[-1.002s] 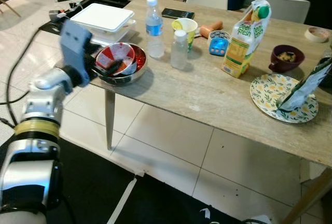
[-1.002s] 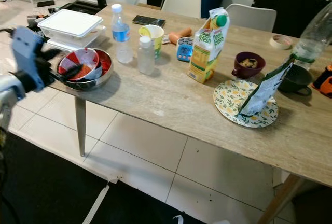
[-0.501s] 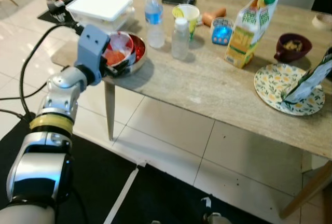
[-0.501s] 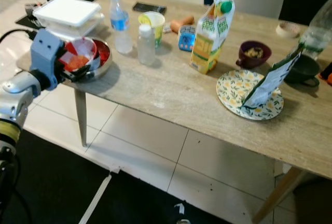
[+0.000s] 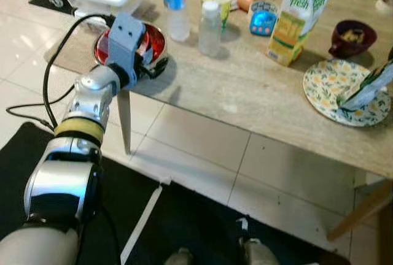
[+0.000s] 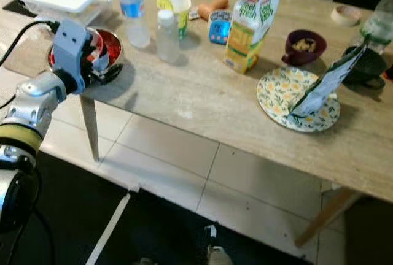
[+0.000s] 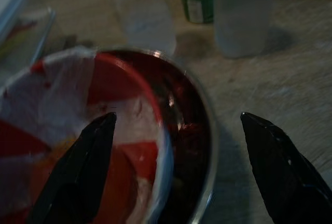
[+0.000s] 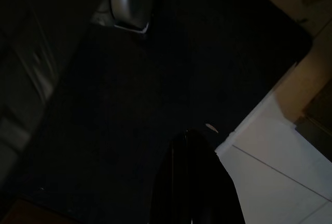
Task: Restocking fridge
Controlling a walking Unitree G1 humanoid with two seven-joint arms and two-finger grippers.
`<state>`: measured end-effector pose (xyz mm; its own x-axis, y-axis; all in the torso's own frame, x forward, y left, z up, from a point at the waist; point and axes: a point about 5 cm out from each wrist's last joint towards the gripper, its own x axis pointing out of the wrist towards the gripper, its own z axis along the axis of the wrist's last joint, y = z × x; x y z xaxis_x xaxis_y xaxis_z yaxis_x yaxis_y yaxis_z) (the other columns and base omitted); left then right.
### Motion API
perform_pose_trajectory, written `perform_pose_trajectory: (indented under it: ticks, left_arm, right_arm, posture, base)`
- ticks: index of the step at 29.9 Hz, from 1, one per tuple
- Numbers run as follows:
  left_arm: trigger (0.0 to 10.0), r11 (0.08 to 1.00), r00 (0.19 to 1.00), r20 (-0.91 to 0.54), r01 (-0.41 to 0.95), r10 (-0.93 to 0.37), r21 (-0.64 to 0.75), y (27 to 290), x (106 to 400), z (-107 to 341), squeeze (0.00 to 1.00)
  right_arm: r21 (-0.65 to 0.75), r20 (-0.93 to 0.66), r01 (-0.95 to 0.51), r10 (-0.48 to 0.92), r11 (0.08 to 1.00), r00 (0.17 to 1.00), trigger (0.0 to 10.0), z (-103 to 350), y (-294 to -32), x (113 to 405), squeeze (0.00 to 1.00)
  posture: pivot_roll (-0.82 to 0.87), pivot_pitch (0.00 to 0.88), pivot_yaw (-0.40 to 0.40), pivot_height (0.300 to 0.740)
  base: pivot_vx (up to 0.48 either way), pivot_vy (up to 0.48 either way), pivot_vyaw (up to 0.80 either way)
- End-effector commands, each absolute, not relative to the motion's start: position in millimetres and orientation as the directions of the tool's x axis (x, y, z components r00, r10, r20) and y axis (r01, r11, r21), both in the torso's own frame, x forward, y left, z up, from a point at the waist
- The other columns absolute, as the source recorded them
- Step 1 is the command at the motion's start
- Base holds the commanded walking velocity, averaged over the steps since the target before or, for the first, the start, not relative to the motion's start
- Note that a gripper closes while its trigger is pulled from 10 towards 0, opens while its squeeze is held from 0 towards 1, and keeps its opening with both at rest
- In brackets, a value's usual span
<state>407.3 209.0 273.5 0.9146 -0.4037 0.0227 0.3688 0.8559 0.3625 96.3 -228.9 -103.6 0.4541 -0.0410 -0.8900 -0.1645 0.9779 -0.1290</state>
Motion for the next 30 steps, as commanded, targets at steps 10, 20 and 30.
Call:
perform_pose_trajectory:
  ticks: [10, 20, 30]
  left_arm:
    - [10.0, 0.883, 0.944, -0.012, 0.313, -0.330, 0.348, 215, 412, 271, 0.00]
    - [9.3, 0.867, 0.923, 0.001, 0.360, -0.384, 0.345, 203, 414, 280, 0.00]
    - [0.0, 0.804, 0.874, -0.049, 0.465, -0.483, 0.371, 193, 413, 279, 0.00]
  right_arm:
    - [-0.085, -0.937, -0.188, -0.015, 0.979, 0.348, 10.0, -113, -224, 58, 0.00]
    - [-0.085, -0.935, -0.192, -0.011, 0.978, 0.354, 10.0, -112, -223, 59, 0.00]
    - [-0.085, -0.933, -0.195, -0.009, 0.977, 0.360, 10.0, -112, -221, 63, 0.00]
  posture:
    - [-0.12, 0.404, 0.015, 0.740]
    - [-0.12, 0.394, 0.015, 0.740]
    - [-0.11, 0.382, 0.016, 0.740]
  base:
    - [0.000, 0.000, 0.00]
    - [0.000, 0.000, 0.00]
    - [0.000, 0.000, 0.00]
